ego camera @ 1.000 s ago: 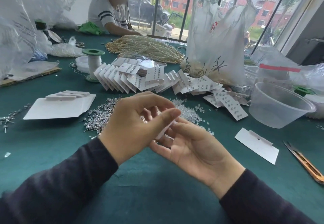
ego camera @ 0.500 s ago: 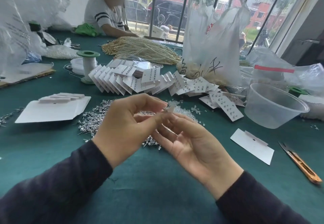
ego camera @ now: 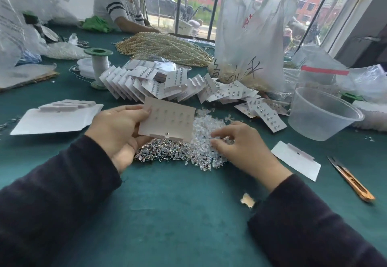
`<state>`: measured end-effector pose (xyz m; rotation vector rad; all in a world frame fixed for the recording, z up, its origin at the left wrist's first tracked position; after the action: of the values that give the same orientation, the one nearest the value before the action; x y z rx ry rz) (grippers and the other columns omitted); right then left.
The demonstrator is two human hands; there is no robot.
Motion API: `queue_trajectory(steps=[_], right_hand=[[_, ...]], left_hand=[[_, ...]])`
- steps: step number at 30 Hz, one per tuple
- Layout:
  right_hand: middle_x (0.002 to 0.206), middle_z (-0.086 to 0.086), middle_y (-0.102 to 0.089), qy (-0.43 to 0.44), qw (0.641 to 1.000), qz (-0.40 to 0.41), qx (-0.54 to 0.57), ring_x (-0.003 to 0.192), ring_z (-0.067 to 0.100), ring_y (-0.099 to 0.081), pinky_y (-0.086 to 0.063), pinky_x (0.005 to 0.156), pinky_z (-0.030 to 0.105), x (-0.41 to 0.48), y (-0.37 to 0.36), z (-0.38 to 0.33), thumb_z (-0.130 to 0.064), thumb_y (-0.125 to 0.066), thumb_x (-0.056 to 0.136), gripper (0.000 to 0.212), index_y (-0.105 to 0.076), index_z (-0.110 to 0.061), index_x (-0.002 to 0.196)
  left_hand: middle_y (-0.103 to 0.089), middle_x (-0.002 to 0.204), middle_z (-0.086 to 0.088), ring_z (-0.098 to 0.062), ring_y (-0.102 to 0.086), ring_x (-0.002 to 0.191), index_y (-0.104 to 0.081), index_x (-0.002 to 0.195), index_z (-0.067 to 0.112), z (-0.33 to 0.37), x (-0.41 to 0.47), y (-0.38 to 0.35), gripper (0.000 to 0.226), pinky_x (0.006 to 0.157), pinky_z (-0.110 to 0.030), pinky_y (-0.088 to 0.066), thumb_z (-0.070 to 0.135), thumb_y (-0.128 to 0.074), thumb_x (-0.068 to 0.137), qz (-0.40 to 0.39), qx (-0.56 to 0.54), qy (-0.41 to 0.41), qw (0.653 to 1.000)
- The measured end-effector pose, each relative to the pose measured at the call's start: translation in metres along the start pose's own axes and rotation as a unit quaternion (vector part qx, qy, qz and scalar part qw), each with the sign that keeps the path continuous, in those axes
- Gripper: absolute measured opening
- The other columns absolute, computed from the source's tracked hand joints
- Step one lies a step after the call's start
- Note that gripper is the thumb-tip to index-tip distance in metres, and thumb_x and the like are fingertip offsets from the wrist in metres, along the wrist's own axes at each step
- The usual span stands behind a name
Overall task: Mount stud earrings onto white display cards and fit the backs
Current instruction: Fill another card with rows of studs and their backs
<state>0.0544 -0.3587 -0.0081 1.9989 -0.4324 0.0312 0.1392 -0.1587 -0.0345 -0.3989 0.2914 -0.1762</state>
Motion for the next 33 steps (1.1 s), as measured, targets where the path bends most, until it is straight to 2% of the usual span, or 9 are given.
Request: queue_trajectory(steps=[3, 6, 8, 11, 13, 18, 21, 26, 33], right_hand=[[0.085, -0.006, -0.057, 0.005, 0.999, 0.030, 0.013, 0.082, 0.011, -0.050, -0.043, 0.085, 0.032, 0.001, -0.001, -0.005, -0.023, -0.064, 0.083, 0.008, -0.071, -0.021, 0.087], [0.082, -0.004, -0.060, 0.014, 0.999, 0.044, 0.005, 0.081, 0.013, -0.052, -0.044, 0.085, 0.039, 0.003, -0.002, -0.011, -0.018, -0.062, 0.083, 0.005, -0.065, -0.020, 0.081], [0.083, -0.002, -0.061, 0.013, 0.999, 0.042, 0.007, 0.082, 0.015, -0.053, -0.044, 0.084, 0.039, 0.003, -0.003, -0.012, -0.015, -0.060, 0.082, 0.006, -0.061, -0.019, 0.078], [0.079, -0.002, -0.060, 0.002, 0.999, 0.046, 0.017, 0.079, 0.016, -0.054, -0.045, 0.082, 0.037, 0.005, -0.004, -0.010, -0.013, -0.058, 0.080, 0.005, -0.059, -0.016, 0.077], [0.076, -0.003, -0.060, -0.008, 0.998, 0.047, 0.031, 0.076, 0.015, -0.054, -0.045, 0.080, 0.035, 0.006, -0.005, -0.008, -0.013, -0.058, 0.079, 0.005, -0.060, -0.016, 0.075], [0.067, -0.013, -0.059, -0.002, 0.992, 0.107, 0.070, 0.068, 0.004, -0.054, -0.041, 0.070, 0.023, 0.001, 0.010, -0.007, -0.014, -0.062, 0.078, 0.011, -0.059, -0.021, 0.070], [0.067, -0.009, -0.062, 0.011, 0.984, 0.155, 0.092, 0.065, 0.005, -0.056, -0.039, 0.059, 0.012, -0.003, 0.024, -0.009, -0.011, -0.064, 0.077, 0.012, -0.060, -0.018, 0.069], [0.066, -0.008, -0.060, -0.008, 0.984, 0.125, 0.129, 0.059, 0.001, -0.052, -0.039, 0.055, 0.007, -0.003, 0.015, -0.004, -0.008, -0.064, 0.077, 0.014, -0.060, -0.019, 0.069], [0.066, -0.010, -0.062, -0.023, 0.980, 0.104, 0.170, 0.059, 0.003, -0.053, -0.041, 0.055, 0.011, -0.002, 0.012, 0.003, -0.013, -0.064, 0.082, 0.013, -0.063, -0.023, 0.073]], left_hand=[[-0.068, 0.069, -0.009, -0.015, -0.067, 0.060, -0.059, 0.080, 0.008, -0.002, 0.000, 0.000, 0.006, 0.047, -0.028, -0.057, 0.002, -0.058, 0.082, -0.001, -0.020, 0.020, 1.000], [-0.068, 0.054, -0.002, -0.014, -0.064, 0.066, -0.061, 0.078, 0.010, -0.004, -0.001, -0.002, 0.005, 0.061, -0.027, -0.057, 0.005, -0.062, 0.079, -0.006, -0.014, 0.025, 1.000], [-0.067, 0.050, 0.002, -0.010, -0.063, 0.060, -0.062, 0.077, 0.011, -0.004, -0.002, -0.004, 0.004, 0.063, -0.024, -0.053, 0.008, -0.063, 0.079, -0.011, -0.001, 0.021, 1.000], [-0.067, 0.051, 0.002, -0.009, -0.064, 0.056, -0.063, 0.079, 0.010, -0.006, -0.003, -0.006, 0.003, 0.049, -0.016, -0.053, 0.009, -0.065, 0.077, -0.020, 0.000, 0.024, 1.000], [-0.068, 0.053, 0.001, -0.009, -0.065, 0.053, -0.064, 0.081, 0.009, -0.006, -0.003, -0.008, 0.004, 0.044, -0.016, -0.051, 0.008, -0.065, 0.076, -0.032, 0.006, 0.026, 0.999], [-0.070, 0.057, -0.004, -0.012, -0.066, 0.048, -0.062, 0.079, 0.008, -0.009, -0.006, -0.010, 0.003, 0.041, -0.019, -0.051, 0.005, -0.063, 0.078, -0.050, 0.033, 0.033, 0.998], [-0.069, 0.056, -0.006, -0.015, -0.066, 0.047, -0.061, 0.079, 0.006, -0.010, -0.009, -0.010, 0.005, 0.041, -0.022, -0.052, 0.001, -0.062, 0.077, -0.048, 0.035, 0.037, 0.998], [-0.069, 0.056, -0.009, -0.017, -0.065, 0.045, -0.060, 0.085, 0.002, -0.014, -0.013, -0.015, 0.007, 0.038, -0.022, -0.051, -0.002, -0.060, 0.079, -0.062, 0.057, 0.052, 0.995], [-0.070, 0.061, -0.016, -0.023, -0.067, 0.048, -0.057, 0.082, -0.001, -0.027, -0.019, -0.023, 0.007, 0.041, -0.032, -0.055, -0.007, -0.056, 0.079, -0.106, 0.122, 0.096, 0.982]])
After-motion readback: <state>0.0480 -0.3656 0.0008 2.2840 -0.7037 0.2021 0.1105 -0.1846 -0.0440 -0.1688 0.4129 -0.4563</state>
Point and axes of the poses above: each hand's wrist, its own x-axis towards the middle knuckle, its own y-axis out of the back of the hand, z = x × y, the point moved 10 cm from there along x, towards the middle knuckle
